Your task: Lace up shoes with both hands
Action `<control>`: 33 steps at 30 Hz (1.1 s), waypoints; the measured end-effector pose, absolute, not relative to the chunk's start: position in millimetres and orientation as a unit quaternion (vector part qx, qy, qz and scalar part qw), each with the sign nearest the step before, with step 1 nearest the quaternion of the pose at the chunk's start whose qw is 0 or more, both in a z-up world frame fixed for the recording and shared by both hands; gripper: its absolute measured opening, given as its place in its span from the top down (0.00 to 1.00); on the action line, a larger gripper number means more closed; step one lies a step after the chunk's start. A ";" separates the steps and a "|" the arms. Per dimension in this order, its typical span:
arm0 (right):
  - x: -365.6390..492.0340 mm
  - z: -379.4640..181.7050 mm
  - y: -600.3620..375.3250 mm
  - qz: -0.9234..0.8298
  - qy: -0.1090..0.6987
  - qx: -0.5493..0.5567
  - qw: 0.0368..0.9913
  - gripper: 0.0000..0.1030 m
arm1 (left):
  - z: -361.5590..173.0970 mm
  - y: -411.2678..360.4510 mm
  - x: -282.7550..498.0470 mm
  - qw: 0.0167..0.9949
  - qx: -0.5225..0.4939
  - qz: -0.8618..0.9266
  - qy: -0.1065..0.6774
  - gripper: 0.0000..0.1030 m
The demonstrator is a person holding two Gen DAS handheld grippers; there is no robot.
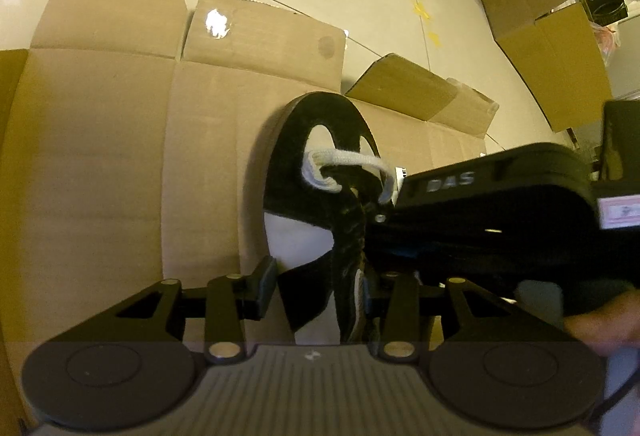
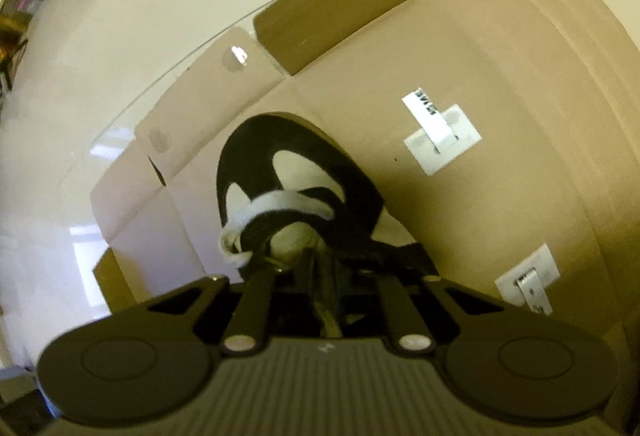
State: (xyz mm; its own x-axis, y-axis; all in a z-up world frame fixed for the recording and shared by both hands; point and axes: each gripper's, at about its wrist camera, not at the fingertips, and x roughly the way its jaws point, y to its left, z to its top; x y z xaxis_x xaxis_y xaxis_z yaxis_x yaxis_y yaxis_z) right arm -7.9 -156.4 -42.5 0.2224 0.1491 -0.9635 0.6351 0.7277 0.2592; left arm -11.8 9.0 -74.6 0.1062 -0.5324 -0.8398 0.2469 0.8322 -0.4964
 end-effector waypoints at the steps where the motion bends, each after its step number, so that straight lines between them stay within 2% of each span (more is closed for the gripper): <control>1: -5.6 -42.9 -153.9 -0.166 0.604 0.315 0.713 0.94 | -75.1 8.4 -11.8 0.735 -0.114 -0.265 0.613 0.56; 4: 0.5 -43.2 -149.4 -0.136 0.619 0.285 0.720 0.99 | -77.0 7.3 -12.7 0.740 -0.110 -0.264 0.609 0.56; 6: 2.1 -42.4 -156.6 -0.095 0.628 0.290 0.716 0.99 | -76.7 9.2 -13.8 0.745 -0.110 -0.261 0.604 0.64; 8: 2.2 -41.5 -169.9 -0.048 0.633 0.313 0.707 0.99 | -76.3 11.4 -15.0 0.747 -0.111 -0.259 0.602 0.66; 15: -7.4 -41.1 -224.2 0.139 0.613 0.372 0.683 1.00 | -81.4 9.9 -11.8 0.744 -0.122 -0.247 0.609 0.66; 33: -17.2 -26.6 -190.0 0.305 0.636 0.189 0.683 0.98 | -98.4 -8.0 -11.2 0.747 -0.124 -0.209 0.619 0.65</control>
